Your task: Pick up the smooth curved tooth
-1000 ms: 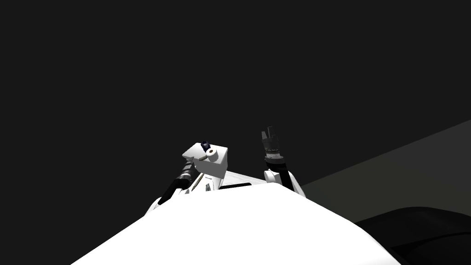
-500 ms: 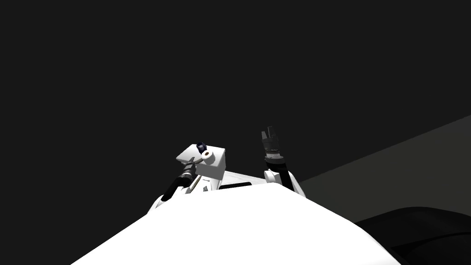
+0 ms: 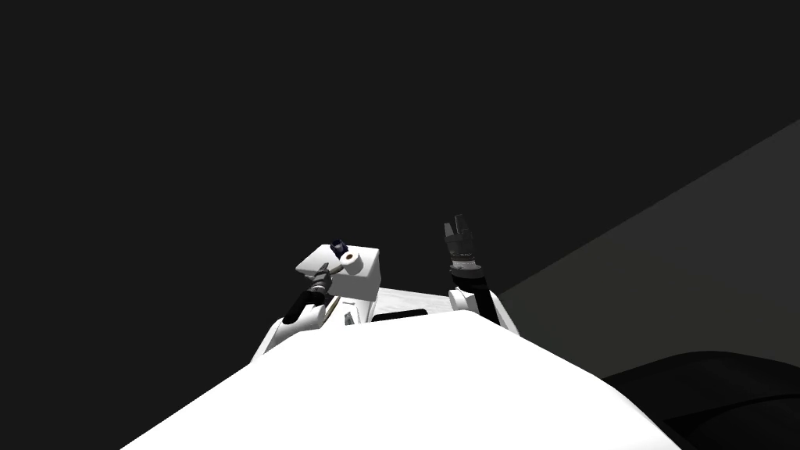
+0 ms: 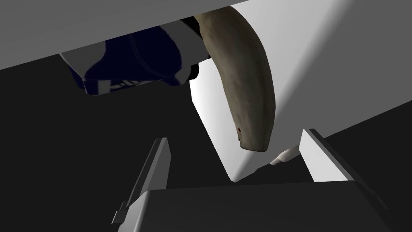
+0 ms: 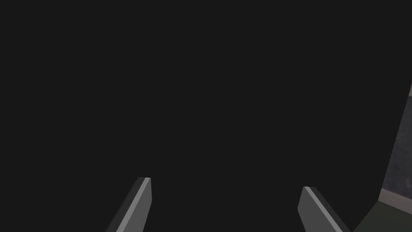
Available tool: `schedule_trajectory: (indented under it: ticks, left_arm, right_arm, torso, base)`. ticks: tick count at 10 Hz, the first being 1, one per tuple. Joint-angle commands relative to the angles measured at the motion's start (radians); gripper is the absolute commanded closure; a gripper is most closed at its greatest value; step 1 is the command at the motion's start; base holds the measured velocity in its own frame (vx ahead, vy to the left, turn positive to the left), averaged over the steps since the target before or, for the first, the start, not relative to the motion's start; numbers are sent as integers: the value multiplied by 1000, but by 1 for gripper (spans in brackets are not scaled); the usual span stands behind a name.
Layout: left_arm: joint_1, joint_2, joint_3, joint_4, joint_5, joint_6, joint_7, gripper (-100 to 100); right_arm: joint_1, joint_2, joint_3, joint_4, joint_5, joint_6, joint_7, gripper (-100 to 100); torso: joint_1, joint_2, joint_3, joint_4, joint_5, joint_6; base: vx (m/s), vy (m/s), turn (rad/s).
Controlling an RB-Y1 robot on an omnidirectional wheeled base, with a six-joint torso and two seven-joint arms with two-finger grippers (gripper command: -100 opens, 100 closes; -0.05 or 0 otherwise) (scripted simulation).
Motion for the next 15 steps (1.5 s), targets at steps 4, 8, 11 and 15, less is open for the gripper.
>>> schedule_trajectory:
  ticks: [4, 8, 11, 15]
  left_arm:
    - [-126, -23, 72, 102, -27, 26, -2, -100]
    - [-154, -27, 84, 120, -32, 30, -2, 100]
    - [-154, -27, 84, 119, -32, 29, -2, 100]
    - [-96, -17, 52, 74, -20, 18, -1, 100]
  right_arm:
    - [0, 0, 0, 0, 0, 0, 0, 0]
    - [0, 0, 0, 0, 0, 0, 0, 0]
    - [0, 0, 0, 0, 0, 0, 0, 0]
    - [1, 0, 0, 0, 0, 0, 0, 0]
  torso:
    - [0, 0, 0, 0, 0, 0]
    - [1, -2, -1, 0, 0, -1]
    - [0, -5, -3, -2, 0, -1]
    - [0, -8, -4, -2, 0, -2]
  base:
    - [-81, -2, -102]
    - [-41, 3, -33]
    - [0, 0, 0]
    - [42, 2, 74]
